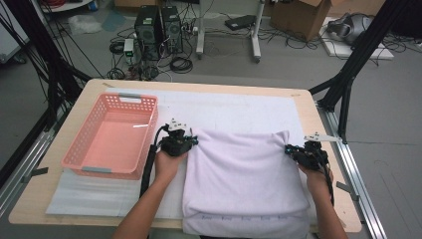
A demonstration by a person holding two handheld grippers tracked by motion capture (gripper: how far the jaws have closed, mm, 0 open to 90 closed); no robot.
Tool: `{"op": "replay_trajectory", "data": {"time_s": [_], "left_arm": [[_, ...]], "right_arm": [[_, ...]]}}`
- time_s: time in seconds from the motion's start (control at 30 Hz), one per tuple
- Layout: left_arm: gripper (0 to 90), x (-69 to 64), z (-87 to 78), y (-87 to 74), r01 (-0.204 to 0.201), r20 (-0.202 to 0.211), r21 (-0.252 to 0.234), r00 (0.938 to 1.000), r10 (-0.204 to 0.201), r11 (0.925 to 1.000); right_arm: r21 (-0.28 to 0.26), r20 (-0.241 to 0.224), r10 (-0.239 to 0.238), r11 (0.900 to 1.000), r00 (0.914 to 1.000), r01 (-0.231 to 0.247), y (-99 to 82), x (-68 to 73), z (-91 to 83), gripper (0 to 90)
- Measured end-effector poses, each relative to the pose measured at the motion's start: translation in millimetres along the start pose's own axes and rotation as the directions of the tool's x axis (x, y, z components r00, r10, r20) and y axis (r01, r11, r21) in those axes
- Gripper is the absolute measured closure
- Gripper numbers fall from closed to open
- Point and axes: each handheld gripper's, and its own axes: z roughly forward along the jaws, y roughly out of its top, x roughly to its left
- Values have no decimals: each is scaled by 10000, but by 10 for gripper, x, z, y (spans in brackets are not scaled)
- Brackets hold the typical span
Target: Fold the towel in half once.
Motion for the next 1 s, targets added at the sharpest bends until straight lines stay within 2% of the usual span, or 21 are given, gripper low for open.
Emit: {"op": "replay_trajectory", "data": {"time_s": [0.07,0.17,0.23,0.27,0.4,0.43,0.53,0.6,0.63,0.7,0.73,0.83,0.93,1.0], "left_arm": [[859,35,5,79,-80,-123,-187,9999,78,9998],[859,108,25,168,87,-188,-565,9998,-98,9984],[859,135,46,216,61,-304,-687,9995,-82,9976],[858,155,57,240,68,-345,-1021,9993,-103,9947],[858,221,104,363,-86,-483,-1089,9988,33,9940],[857,239,129,394,-186,-584,-1256,9982,114,9919],[855,275,212,449,-157,-667,-1219,9977,75,9924],[843,282,259,425,41,-612,-1111,9981,-110,9938],[827,275,286,405,68,-431,-855,9990,-105,9963],[706,243,320,358,29,-166,-519,9999,-38,9986],[659,231,316,336,20,-92,-577,10000,-25,9983],[590,198,271,244,298,245,-678,9993,-282,9972],[564,129,199,151,173,410,-922,9991,-136,9956],[529,61,142,91,-240,299,-958,9992,270,9951]], "right_arm": [[-227,126,5,9997,9999,-2,85,-12,-2,849],[-506,330,-144,9986,9994,160,204,-57,41,849],[-640,437,-170,9978,9989,198,278,-72,91,848],[-716,460,-220,9971,9987,253,305,-80,110,849],[-1058,683,-232,9939,9974,303,466,-124,220,848],[-1078,766,-204,9938,9969,286,492,-128,244,848],[-1225,1073,57,9924,9942,76,567,-160,372,845],[-1216,1312,129,9926,9913,32,568,-166,459,837],[-1068,1351,303,9941,9904,-158,559,-174,505,809],[-863,1358,744,9943,9879,-630,529,-187,555,711],[-806,1301,899,9935,9874,-799,521,-198,556,673],[-919,1180,975,9920,9882,-869,509,-213,486,625],[-801,947,872,9936,9917,-797,521,-210,364,603],[-727,862,657,9956,9941,-595,529,-184,264,599]]}}
